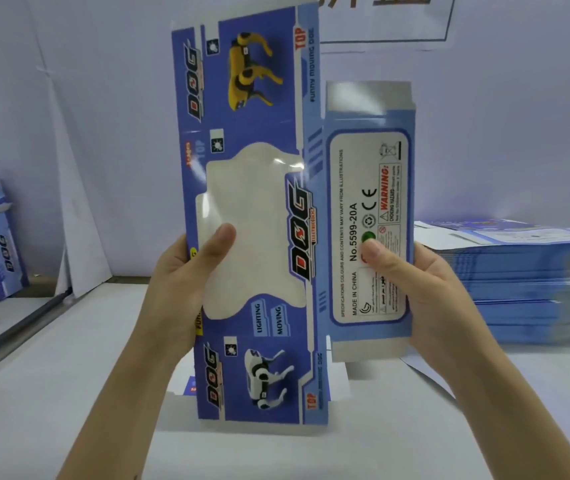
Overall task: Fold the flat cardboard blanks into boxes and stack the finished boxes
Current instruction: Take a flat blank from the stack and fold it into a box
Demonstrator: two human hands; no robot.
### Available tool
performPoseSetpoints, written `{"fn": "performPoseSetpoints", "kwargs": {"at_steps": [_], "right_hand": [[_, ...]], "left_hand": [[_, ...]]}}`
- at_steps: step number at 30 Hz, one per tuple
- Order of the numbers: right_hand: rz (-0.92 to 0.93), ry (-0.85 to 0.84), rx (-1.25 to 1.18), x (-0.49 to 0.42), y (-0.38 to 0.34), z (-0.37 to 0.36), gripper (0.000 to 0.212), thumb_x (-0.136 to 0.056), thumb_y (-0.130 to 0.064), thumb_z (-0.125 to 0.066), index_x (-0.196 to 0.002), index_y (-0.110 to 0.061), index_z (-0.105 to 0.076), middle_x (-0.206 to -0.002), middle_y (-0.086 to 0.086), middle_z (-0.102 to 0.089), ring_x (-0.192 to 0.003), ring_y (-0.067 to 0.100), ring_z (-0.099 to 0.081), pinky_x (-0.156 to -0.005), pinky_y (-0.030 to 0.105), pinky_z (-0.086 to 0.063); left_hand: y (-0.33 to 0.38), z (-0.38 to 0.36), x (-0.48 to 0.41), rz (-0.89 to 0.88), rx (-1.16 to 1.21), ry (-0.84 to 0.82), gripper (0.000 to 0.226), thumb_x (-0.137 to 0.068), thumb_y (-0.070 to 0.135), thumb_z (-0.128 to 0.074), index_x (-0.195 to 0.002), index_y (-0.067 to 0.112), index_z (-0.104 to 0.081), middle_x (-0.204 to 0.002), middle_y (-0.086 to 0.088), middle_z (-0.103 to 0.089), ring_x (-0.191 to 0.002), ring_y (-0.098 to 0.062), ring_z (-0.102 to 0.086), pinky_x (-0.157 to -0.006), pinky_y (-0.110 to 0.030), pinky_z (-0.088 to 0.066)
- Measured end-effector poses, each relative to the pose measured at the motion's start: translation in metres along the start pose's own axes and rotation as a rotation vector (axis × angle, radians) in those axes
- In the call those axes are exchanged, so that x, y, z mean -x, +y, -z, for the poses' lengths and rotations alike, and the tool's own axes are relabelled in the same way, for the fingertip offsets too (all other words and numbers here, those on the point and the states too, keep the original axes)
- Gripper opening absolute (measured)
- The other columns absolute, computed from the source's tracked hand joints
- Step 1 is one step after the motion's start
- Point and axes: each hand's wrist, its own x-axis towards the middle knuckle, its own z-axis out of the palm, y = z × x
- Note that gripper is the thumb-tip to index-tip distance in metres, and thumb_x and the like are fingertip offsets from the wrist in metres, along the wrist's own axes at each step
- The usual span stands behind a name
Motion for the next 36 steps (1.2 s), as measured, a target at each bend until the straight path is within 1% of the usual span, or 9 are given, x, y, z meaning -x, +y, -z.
{"fn": "performPoseSetpoints", "kwargs": {"at_steps": [3,7,9,12,16,20,26,28,36], "right_hand": [[0.016,0.031,-0.007,0.001,0.002,-0.004,0.018,-0.075,-0.033,-0.076,-0.093,-0.028,-0.078,-0.101,0.002,-0.077,-0.088,0.018,-0.075,-0.063,0.026,-0.059],[0.206,0.131,0.224,-0.002,0.018,-0.025,0.033,-0.087,-0.014,-0.064,-0.119,-0.023,-0.065,-0.112,0.0,-0.073,-0.105,0.014,-0.069,-0.084,0.031,-0.056],[0.274,-0.09,0.395,0.003,0.028,-0.038,0.061,-0.088,-0.007,-0.069,-0.14,-0.028,-0.045,-0.141,-0.001,-0.055,-0.13,0.01,-0.052,-0.107,0.033,-0.043],[0.287,-0.293,0.625,0.009,0.034,-0.043,0.069,-0.082,-0.02,-0.063,-0.139,-0.043,-0.033,-0.156,-0.02,-0.028,-0.141,-0.01,-0.025,-0.115,0.018,-0.028],[0.367,0.005,0.707,0.003,0.029,-0.032,0.065,-0.086,-0.031,-0.071,-0.138,-0.043,-0.034,-0.156,-0.018,-0.028,-0.143,-0.007,-0.021,-0.117,0.022,-0.024],[0.094,0.125,0.44,-0.005,0.02,-0.014,0.094,-0.068,-0.054,-0.079,-0.147,-0.042,-0.029,-0.149,-0.013,-0.042,-0.132,0.004,-0.046,-0.103,0.025,-0.042],[0.143,0.073,0.214,-0.008,0.025,-0.009,0.012,-0.092,-0.017,-0.06,-0.101,-0.014,-0.067,-0.089,-0.005,-0.075,-0.078,0.009,-0.071,-0.065,0.022,-0.053],[0.169,0.115,0.206,-0.008,0.025,-0.007,0.013,-0.094,-0.012,-0.056,-0.09,-0.016,-0.068,-0.076,-0.008,-0.073,-0.067,0.005,-0.068,-0.06,0.017,-0.051],[0.113,-0.046,0.139,-0.004,0.03,-0.013,0.036,-0.086,-0.037,-0.061,-0.121,-0.028,-0.056,-0.099,-0.015,-0.075,-0.09,0.005,-0.072,-0.064,0.015,-0.055]], "left_hand": [[-0.003,-0.013,-0.001,-0.065,-0.266,0.089,0.054,-0.067,0.059,-0.066,-0.114,0.038,-0.053,-0.106,0.011,-0.072,-0.089,-0.007,-0.071,-0.063,-0.019,-0.056],[-0.012,-0.036,0.006,-0.207,-0.54,-0.058,0.092,-0.069,0.062,-0.071,-0.147,0.038,-0.028,-0.144,0.023,-0.041,-0.129,0.008,-0.041,-0.103,-0.017,-0.038],[-0.015,-0.049,0.014,-0.169,-0.359,-0.218,0.105,-0.062,0.054,-0.077,-0.15,0.036,-0.021,-0.14,0.019,-0.05,-0.121,0.006,-0.052,-0.093,-0.014,-0.047],[-0.017,-0.052,0.013,-0.195,-0.206,-0.072,0.104,-0.06,0.038,-0.088,-0.146,0.028,-0.03,-0.121,0.006,-0.066,-0.098,-0.008,-0.069,-0.075,-0.022,-0.057],[-0.005,-0.026,0.003,-0.053,-0.043,0.083,0.041,-0.068,0.028,-0.08,-0.1,0.007,-0.067,-0.074,-0.004,-0.072,-0.06,-0.018,-0.069,-0.047,-0.028,-0.053],[-0.004,-0.009,0.0,0.098,-0.01,-0.113,0.035,-0.062,0.041,-0.073,-0.07,0.007,-0.068,-0.061,-0.012,-0.064,-0.048,-0.023,-0.06,-0.045,-0.027,-0.049],[-0.015,-0.027,-0.002,0.013,-0.203,0.014,0.095,-0.059,0.031,-0.088,-0.141,0.024,-0.04,-0.121,-0.001,-0.064,-0.102,-0.019,-0.068,-0.074,-0.03,-0.06],[-0.014,-0.021,-0.004,0.005,-0.309,0.091,0.088,-0.068,0.033,-0.079,-0.144,0.031,-0.034,-0.124,0.005,-0.061,-0.103,-0.014,-0.066,-0.069,-0.022,-0.059],[-0.01,-0.016,-0.002,0.019,-0.138,-0.159,0.064,-0.076,0.047,-0.068,-0.135,0.029,-0.048,-0.121,-0.001,-0.067,-0.107,-0.023,-0.067,-0.079,-0.041,-0.057]]}}
